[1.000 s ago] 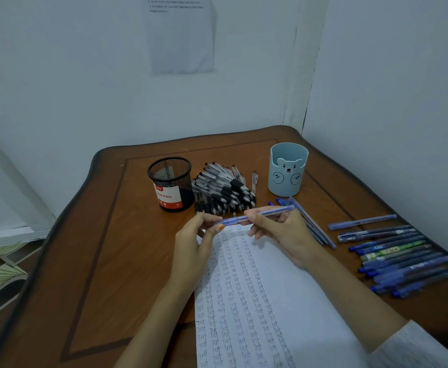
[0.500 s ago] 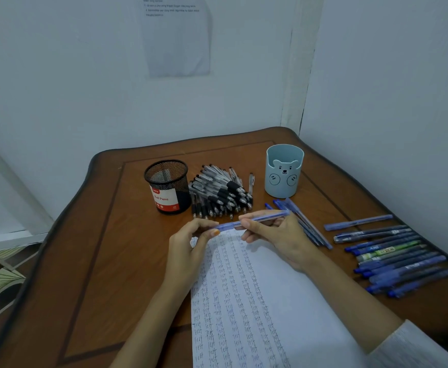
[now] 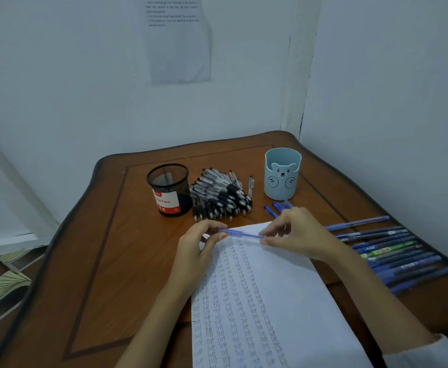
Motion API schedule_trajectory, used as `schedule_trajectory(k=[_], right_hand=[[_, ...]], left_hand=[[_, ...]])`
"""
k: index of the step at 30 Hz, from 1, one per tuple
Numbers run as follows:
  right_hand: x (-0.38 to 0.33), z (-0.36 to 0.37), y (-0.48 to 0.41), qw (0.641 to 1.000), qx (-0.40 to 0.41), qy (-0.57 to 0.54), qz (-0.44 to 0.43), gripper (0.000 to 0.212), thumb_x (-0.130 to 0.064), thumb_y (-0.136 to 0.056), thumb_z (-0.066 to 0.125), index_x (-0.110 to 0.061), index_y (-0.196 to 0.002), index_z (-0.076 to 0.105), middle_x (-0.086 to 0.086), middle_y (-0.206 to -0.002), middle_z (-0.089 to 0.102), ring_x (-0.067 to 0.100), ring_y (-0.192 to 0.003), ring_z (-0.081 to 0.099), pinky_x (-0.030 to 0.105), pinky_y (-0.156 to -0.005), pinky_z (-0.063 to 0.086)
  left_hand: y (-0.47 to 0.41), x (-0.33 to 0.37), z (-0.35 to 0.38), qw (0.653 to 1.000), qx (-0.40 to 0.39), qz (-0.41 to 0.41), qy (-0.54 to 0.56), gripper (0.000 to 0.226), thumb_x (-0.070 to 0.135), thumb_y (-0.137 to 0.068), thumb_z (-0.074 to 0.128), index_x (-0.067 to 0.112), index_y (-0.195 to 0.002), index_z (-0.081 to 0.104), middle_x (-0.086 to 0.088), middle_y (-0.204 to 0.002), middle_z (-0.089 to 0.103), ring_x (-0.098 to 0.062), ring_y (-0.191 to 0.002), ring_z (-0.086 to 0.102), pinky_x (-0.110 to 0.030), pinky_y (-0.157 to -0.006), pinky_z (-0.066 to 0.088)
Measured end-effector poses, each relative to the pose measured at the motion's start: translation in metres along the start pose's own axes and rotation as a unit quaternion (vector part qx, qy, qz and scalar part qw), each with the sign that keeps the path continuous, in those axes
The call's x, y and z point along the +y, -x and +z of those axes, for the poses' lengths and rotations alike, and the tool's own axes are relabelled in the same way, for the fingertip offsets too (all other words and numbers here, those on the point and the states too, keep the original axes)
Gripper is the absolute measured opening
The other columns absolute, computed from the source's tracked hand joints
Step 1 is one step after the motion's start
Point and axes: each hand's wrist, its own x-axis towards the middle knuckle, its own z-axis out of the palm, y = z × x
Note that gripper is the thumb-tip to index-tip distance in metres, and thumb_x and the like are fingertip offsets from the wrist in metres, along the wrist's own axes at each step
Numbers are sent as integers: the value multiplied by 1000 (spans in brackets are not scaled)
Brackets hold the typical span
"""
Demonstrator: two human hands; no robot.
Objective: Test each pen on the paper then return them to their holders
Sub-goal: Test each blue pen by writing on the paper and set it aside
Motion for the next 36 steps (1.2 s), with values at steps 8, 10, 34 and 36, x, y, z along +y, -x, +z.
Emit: schedule_trajectory(k=[8,10,34,36], right_hand=[[21,-17,11,979,168,61,98,16,-20,-83,74,-8,-94,77,6,-84,72,9,-68,58,17,-61,44],[27,-17,10,971,189,62,136,18,-20,-85,73,-7,-97,76,9,-88,72,12,-69,59,19,-64,44],[81,-85,46,963,166,158,139,19,-2,-89,63,-6,-105,72,9,-107,70,15,-91,59,31,-91,47],[87,-82,44,964,118,199,132,22,-9,-90,65,-14,-110,72,7,-112,69,18,-98,62,32,-95,47]], left_hand=[[2,-1,6,983,-49,13,-175,35,43,-89,47,24,-102,74,16,-107,69,2,-102,55,-33,-92,43],[2,1,8,982,-69,16,-173,35,41,-90,48,23,-104,74,14,-112,68,3,-106,54,-28,-93,43],[18,22,27,961,-173,-56,-208,62,49,-96,43,15,-148,33,3,-157,21,-10,-146,13,-31,-119,16],[19,23,26,958,-178,-50,-220,61,47,-98,40,15,-148,31,2,-157,20,-12,-146,11,-31,-119,15]])
